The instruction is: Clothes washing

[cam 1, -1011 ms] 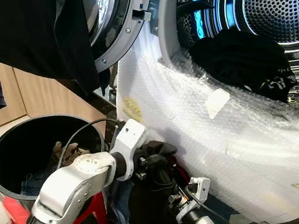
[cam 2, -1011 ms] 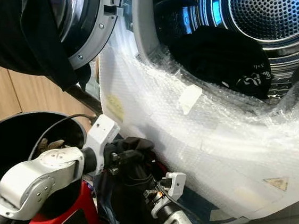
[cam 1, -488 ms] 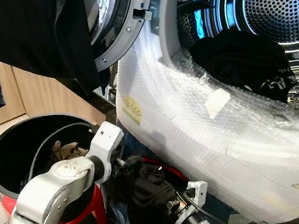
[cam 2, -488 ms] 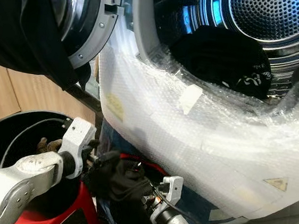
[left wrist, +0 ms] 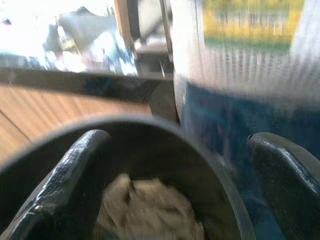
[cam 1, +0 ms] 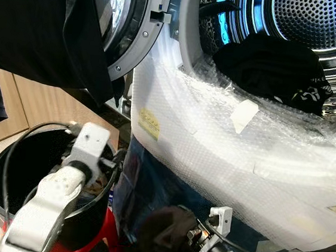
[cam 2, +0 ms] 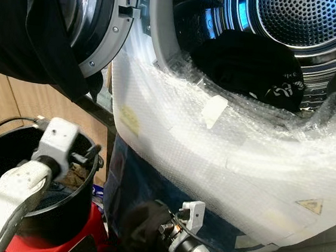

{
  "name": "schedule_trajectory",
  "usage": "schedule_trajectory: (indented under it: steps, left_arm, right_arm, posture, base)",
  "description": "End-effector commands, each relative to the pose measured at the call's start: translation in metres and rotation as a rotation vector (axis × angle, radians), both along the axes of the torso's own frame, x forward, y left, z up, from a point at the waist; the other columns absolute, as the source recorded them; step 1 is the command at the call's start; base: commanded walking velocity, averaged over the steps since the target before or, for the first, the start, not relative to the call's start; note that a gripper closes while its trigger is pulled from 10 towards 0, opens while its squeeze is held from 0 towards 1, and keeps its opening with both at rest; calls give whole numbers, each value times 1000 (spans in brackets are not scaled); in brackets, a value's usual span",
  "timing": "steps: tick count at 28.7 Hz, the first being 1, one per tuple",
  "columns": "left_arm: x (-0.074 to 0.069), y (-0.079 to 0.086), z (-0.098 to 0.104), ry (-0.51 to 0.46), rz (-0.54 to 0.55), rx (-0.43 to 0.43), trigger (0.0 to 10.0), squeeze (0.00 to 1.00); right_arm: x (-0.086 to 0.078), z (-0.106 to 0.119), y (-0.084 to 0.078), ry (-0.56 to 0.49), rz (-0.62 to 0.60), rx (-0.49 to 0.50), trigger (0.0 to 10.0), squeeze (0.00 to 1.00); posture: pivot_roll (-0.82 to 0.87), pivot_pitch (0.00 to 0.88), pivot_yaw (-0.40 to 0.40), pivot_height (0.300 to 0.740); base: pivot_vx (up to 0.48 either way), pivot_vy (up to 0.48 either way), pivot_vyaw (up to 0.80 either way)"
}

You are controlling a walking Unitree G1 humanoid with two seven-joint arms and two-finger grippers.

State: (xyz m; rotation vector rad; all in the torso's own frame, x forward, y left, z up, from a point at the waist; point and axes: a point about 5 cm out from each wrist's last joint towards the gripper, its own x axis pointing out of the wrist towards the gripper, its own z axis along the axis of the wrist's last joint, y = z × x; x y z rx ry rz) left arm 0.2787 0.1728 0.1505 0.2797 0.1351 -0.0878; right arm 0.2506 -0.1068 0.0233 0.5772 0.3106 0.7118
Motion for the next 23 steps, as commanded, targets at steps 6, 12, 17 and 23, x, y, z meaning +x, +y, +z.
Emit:
schedule_trajectory:
  steps: [6,12,17,23]
  left_arm:
    - [-8,26,-13,-124,194,52,10000,0]
    - [-19,44,-12,-214,310,62,10000,0]
    - [-20,51,-20,-213,326,81,10000,0]
    - [-16,49,-18,-234,314,62,10000,0]
  right_arm:
    - [3,13,-7,-59,15,5,0,0]
    - [2,20,-10,-88,42,9,0,0]
    - [-3,32,-6,-132,96,25,0,0]
    - [-9,53,-6,-208,181,35,0,0]
  posture:
    - [240,0,-134,740]
    - [226,0,-134,740]
    - [214,0,-124,740]
    - [201,0,-129,740]
  base:
    - [0,0,0]
    - [0,0,0]
    - [0,0,0]
    - [0,0,0]
